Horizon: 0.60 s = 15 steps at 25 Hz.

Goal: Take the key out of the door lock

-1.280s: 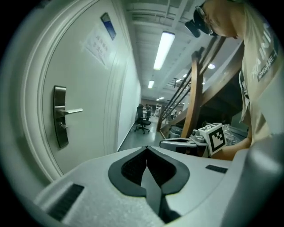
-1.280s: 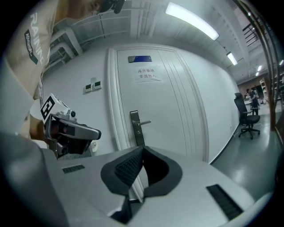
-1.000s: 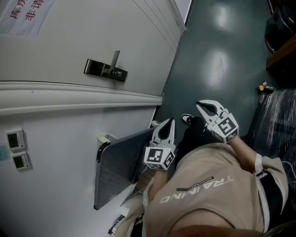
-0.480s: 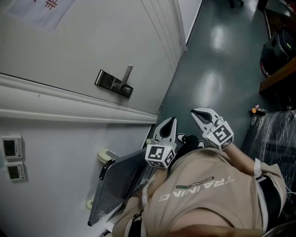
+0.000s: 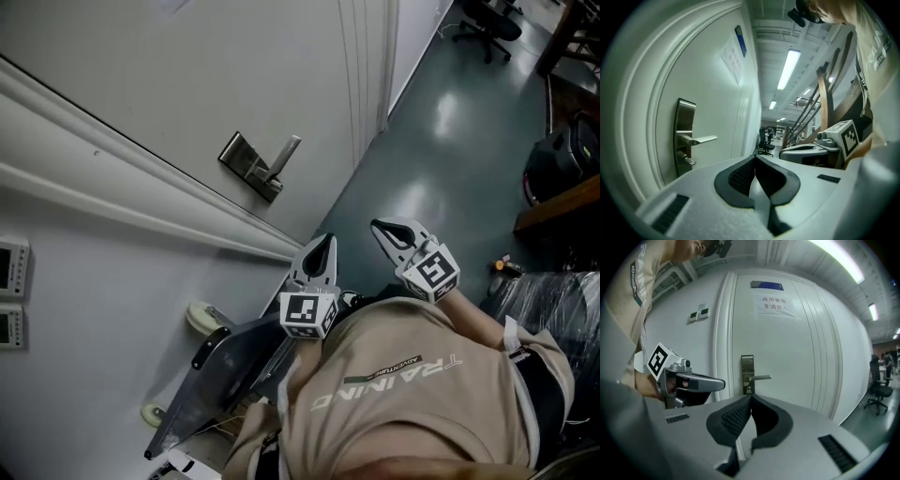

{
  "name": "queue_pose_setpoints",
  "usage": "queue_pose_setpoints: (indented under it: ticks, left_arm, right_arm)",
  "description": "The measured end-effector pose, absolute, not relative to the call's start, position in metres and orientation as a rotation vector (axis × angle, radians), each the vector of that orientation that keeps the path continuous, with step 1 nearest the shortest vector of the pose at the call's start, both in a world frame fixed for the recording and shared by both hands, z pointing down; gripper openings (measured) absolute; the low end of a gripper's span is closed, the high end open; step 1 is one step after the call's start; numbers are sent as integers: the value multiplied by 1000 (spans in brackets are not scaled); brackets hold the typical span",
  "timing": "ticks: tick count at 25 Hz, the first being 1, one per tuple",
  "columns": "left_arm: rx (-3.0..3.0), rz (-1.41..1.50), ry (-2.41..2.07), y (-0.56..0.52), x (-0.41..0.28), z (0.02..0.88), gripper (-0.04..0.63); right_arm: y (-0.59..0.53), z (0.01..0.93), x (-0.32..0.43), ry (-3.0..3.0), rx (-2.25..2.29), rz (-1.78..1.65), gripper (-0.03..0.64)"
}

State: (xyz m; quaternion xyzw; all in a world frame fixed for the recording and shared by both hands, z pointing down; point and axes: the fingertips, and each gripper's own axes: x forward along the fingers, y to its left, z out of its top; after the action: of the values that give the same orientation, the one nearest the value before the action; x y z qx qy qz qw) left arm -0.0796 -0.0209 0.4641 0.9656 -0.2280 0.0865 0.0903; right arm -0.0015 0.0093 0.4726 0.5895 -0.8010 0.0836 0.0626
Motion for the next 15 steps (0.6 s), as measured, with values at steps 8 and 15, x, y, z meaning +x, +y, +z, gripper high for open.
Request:
queue_pose_setpoints:
  ticks: [8,15]
  left_arm:
    - [2723,306,-944,-22,-156,486,6]
    - [2584,242,-1130,-47,-188,502,6]
  right_arm:
    - [-38,482,-80,-2595,1387,294,15]
    - [-45,483,-108,-2639,1170,168,15]
